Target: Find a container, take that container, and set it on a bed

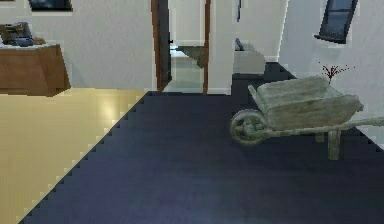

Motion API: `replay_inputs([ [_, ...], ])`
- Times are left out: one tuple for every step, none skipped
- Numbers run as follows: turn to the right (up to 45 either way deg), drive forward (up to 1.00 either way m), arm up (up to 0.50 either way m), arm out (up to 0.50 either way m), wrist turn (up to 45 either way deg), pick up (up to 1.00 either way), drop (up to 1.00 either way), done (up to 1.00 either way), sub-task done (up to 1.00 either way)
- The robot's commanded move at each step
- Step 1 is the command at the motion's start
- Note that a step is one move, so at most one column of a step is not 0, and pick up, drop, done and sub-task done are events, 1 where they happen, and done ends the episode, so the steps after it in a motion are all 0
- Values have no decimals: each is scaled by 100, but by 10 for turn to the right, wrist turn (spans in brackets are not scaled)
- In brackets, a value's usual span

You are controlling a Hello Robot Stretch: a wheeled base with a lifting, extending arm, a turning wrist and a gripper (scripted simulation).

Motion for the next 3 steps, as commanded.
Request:
replay_inputs([
  [0, 0, 0, 0, 450, 0, 0, 0, 0],
  [0, 0, 0, 0, 180, 0, 0, 0, 0],
  [0, 0, -30, 0, 0, 0, 0, 0, 0],
])
